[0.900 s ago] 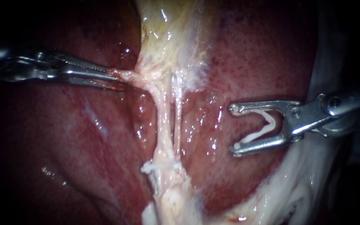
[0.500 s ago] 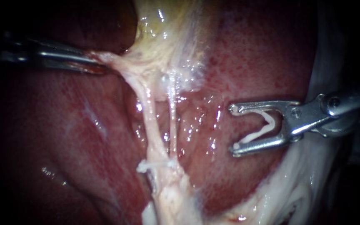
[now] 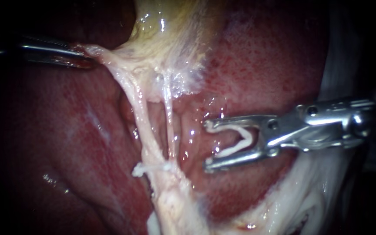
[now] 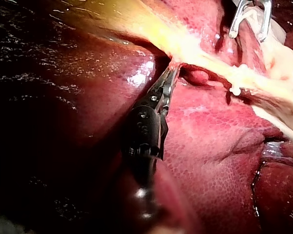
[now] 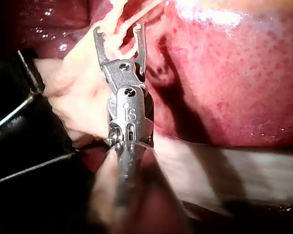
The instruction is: Clipping second clip left tube
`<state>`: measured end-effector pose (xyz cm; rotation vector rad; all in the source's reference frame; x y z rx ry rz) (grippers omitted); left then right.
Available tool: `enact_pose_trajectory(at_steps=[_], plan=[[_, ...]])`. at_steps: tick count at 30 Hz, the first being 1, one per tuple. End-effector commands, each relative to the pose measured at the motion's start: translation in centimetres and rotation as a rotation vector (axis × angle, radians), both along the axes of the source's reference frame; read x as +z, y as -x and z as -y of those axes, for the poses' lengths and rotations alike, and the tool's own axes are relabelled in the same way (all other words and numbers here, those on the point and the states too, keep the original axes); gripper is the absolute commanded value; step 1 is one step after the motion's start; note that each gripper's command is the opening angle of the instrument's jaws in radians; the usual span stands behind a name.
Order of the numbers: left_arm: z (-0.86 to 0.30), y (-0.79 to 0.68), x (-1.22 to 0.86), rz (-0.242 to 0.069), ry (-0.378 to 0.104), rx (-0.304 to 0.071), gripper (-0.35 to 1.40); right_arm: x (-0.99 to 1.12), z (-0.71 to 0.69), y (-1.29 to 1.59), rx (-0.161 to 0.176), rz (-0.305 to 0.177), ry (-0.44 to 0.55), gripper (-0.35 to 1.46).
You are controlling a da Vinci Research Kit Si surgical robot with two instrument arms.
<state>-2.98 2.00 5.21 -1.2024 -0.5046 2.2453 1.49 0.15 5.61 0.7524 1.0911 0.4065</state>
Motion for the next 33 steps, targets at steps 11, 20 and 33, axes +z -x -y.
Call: enact_pose_trajectory(at_steps=[11, 20, 33], plan=[[0.01, 0.02, -0.01, -0.001, 0.005, 0.002, -0.35, 0.53, 0.21, -0.46, -0.012, 0.028, -0.147, 0.5], [0.02, 0.03, 0.0, -0.002, 0.006, 0.001, -0.35, 0.83, 0.19, -0.47, -0.011, 0.038, -0.192, 0.5], [0.02, 0.04, 0.01, -0.003, 0.006, 0.0, -0.35, 0.79, 0.17, -0.73, 0.01, -0.039, -0.333, 0.5]])
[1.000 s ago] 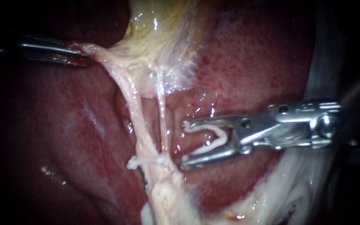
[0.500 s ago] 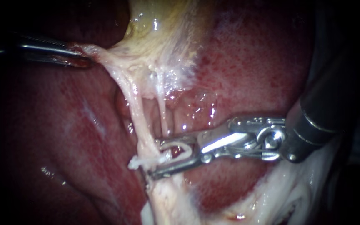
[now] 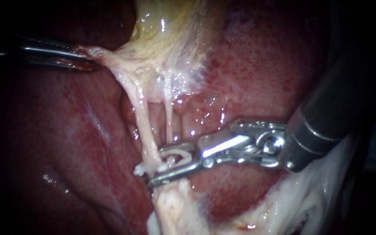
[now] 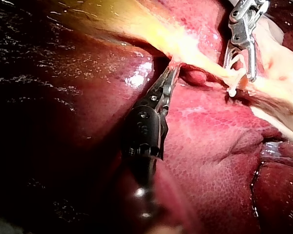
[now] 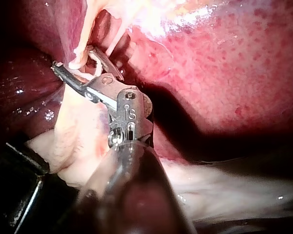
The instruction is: Clipping second clip left tube
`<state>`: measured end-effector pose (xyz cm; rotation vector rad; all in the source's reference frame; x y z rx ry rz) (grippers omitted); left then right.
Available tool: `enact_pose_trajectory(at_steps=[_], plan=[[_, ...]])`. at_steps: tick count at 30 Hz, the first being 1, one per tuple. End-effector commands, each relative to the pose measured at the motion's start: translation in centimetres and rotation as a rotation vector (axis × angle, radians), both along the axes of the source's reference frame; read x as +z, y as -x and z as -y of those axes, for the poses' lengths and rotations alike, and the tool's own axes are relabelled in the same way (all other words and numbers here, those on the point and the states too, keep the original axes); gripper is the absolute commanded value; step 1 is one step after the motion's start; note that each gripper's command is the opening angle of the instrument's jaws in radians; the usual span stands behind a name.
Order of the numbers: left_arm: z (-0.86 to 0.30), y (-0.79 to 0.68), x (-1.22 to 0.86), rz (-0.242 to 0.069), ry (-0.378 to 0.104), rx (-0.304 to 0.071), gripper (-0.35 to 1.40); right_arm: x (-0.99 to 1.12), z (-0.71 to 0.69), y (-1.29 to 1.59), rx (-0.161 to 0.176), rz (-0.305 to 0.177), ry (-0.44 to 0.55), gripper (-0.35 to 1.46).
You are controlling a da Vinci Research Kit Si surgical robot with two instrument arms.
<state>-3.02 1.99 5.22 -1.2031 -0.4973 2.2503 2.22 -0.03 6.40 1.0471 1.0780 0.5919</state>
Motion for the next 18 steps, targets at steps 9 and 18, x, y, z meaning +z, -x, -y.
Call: enact_pose_trajectory(at_steps=[9, 18], plan=[[0.0, 0.01, 0.0, -0.001, 0.0, -0.001, -0.35, -0.02, 0.0, -0.18, -0.023, -0.025, -0.032, 0.5], [0.0, 0.02, 0.0, -0.001, 0.005, 0.002, -0.35, -0.05, -0.02, -0.16, -0.008, 0.022, -0.142, 0.48]])
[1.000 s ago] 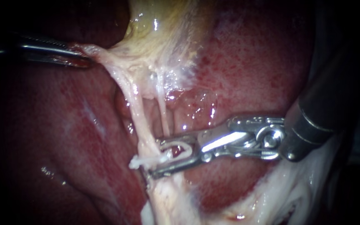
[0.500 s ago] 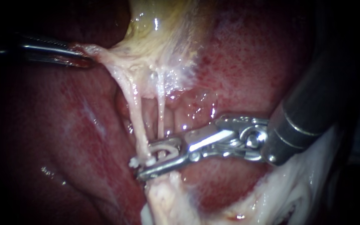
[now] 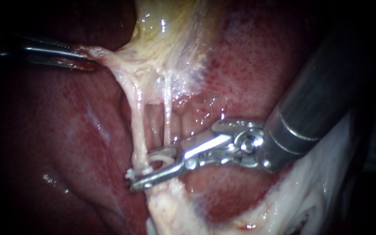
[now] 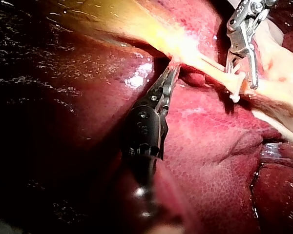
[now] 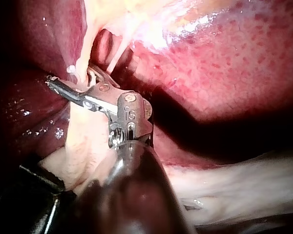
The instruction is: Clipping second clip left tube
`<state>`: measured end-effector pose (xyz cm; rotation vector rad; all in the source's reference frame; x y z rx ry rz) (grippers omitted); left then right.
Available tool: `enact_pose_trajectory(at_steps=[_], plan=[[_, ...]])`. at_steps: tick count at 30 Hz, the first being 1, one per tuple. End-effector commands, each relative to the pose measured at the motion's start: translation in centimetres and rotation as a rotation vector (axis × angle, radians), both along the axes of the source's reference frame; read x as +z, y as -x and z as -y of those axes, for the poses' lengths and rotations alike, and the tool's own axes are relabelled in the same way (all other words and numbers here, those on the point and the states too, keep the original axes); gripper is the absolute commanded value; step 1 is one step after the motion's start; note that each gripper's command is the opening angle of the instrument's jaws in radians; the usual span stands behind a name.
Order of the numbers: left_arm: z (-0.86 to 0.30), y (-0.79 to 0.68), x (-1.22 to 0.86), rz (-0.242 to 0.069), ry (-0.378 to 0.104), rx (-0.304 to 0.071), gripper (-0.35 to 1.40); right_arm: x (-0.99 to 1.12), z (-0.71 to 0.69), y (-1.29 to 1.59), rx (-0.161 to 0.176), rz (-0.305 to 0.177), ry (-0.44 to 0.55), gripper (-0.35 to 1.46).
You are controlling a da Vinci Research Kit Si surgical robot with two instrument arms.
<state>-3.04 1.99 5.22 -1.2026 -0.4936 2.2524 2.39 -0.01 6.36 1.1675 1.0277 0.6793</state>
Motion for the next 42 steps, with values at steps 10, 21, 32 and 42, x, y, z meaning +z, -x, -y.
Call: enact_pose_trajectory(at_steps=[10, 21, 32, 42], plan=[[0.0, 0.01, 0.0, 0.001, 0.002, 0.001, -0.35, -0.08, -0.14, 0.09, 0.004, 0.059, -0.025, 0.47], [-0.01, 0.04, 0.01, 0.0, 0.002, 0.0, -0.35, -0.11, -0.09, -0.06, 0.052, -0.007, -0.073, 0.48], [0.0, 0.03, 0.01, 0.0, 0.002, 0.0, -0.35, -0.34, -0.02, -0.14, 0.054, -0.108, -0.131, 0.49], [0.0, 0.03, 0.0, 0.0, 0.002, 0.0, -0.35, -0.58, -0.07, -0.14, 0.001, -0.174, -0.155, 0.36]])
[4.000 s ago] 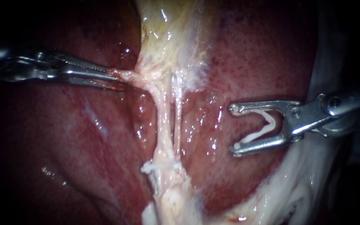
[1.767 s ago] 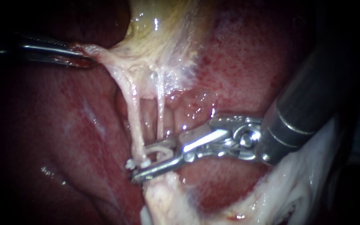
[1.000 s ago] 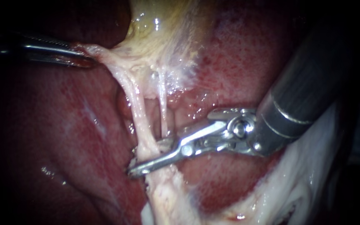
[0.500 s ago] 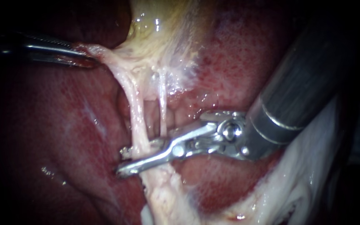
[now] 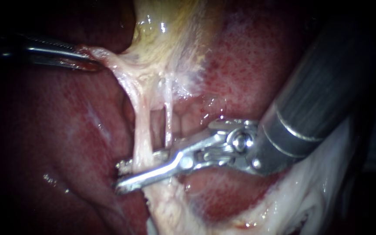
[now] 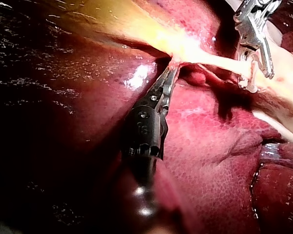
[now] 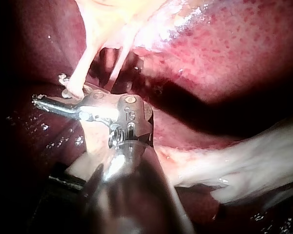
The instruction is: Clipping second clip left tube
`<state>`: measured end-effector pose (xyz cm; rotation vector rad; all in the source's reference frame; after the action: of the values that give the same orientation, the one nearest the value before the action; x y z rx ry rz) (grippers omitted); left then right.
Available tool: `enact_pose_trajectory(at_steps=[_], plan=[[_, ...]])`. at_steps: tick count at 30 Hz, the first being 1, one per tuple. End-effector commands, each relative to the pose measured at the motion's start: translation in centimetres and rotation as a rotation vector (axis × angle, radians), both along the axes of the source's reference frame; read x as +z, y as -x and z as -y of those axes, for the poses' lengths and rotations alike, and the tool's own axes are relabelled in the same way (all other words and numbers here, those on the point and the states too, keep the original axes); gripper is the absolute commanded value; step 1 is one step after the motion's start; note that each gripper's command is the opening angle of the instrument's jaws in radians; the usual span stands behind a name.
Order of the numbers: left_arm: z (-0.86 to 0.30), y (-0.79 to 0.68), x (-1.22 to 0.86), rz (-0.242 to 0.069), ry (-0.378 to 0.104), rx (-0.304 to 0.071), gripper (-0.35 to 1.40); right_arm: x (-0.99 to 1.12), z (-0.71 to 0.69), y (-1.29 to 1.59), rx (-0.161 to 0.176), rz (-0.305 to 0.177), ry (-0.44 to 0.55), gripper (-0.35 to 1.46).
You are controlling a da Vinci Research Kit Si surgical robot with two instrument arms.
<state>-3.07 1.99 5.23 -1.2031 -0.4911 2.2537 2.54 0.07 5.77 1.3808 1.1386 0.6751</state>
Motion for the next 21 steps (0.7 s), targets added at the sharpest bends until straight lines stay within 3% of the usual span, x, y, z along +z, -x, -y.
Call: enact_pose_trajectory(at_steps=[1, 9, 16, 21], plan=[[0.0, 0.0, 0.0, 0.0, 0.0, 0.0, -0.35, 0.01, 0.01, 0.02, 0.003, 0.004, 0.001, 0.33], [0.0, 0.01, 0.0, 0.0, 0.0, 0.0, -0.35, 0.04, 0.0, 0.07, 0.016, 0.009, 0.008, -0.06], [0.0, 0.01, 0.0, 0.0, 0.0, 0.0, -0.35, 0.04, 0.0, 0.08, 0.018, 0.0, 0.03, -0.29], [0.0, 0.01, 0.0, 0.0, 0.0, 0.0, -0.35, 0.04, 0.0, 0.1, 0.021, -0.003, 0.042, -0.35]])
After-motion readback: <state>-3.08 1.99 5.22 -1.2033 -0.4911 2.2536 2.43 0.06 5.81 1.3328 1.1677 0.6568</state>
